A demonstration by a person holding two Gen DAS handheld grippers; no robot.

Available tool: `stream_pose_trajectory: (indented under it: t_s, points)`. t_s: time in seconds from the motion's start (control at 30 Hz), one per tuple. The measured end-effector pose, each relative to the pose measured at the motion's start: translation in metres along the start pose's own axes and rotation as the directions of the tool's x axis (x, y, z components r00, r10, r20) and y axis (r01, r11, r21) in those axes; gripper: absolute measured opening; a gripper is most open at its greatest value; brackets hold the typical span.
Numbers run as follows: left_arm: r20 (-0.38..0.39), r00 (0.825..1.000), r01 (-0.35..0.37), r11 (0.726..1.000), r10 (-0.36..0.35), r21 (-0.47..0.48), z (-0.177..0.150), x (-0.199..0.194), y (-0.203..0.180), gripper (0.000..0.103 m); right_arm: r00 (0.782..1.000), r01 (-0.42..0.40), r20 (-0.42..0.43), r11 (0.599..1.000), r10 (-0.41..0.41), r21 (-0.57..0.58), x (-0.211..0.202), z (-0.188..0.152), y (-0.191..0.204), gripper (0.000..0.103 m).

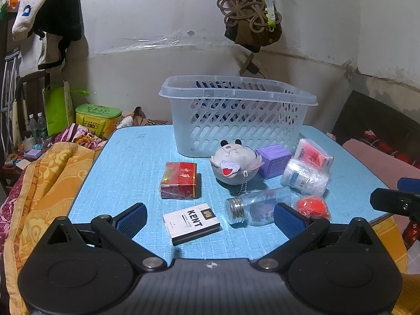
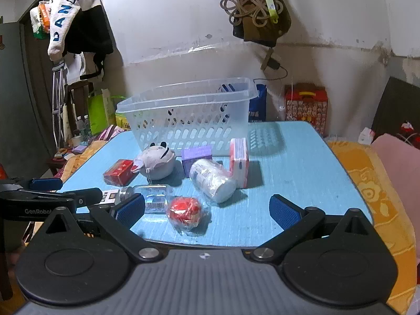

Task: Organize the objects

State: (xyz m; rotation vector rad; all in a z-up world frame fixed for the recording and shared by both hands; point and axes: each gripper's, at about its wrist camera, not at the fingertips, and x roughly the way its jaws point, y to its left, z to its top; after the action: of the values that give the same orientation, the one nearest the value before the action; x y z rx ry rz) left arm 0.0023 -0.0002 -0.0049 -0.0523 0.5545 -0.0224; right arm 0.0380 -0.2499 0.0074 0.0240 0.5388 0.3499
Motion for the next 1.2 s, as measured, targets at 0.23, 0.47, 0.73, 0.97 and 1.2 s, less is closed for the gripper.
stream_pose_trajectory:
  t_s: [0.23,0.47,0.73,0.97,1.2]
  points:
    - [0.000,1.000,0.002,1.000,-0.002,-0.002,-0.0001,-0.0001,0.0009,0.103,1.000,-0.014,0.001,1.000,0.014,0.008,-0.0010,-0.0003,-0.0007,0.103]
    - [-0.001,1.000,0.004,1.000,-0.004,-0.011,-0.0004,-0.0003,0.0024,0.103,1.000,-0.010,0.008,1.000,0.010,-0.011,-0.0020,0.0002,0.0020,0.103]
    - [-0.004,1.000,0.003,1.000,-0.003,-0.009,-0.0005,0.0007,0.0015,0.103,1.000,-0.011,0.003,1.000,0.011,-0.005,-0.0012,0.0005,0.0014,0.103]
    - [-0.008,1.000,0.014,1.000,-0.014,-0.006,-0.0018,0.0013,0.0002,0.103,1.000,-0.010,0.003,1.000,0.010,-0.006,-0.0012,0.0002,0.0011,0.103]
    - [-0.011,1.000,0.010,1.000,-0.010,-0.006,-0.0018,0.0022,-0.0009,0.103,1.000,-0.012,0.001,1.000,0.012,-0.005,-0.0011,0.0002,0.0008,0.103]
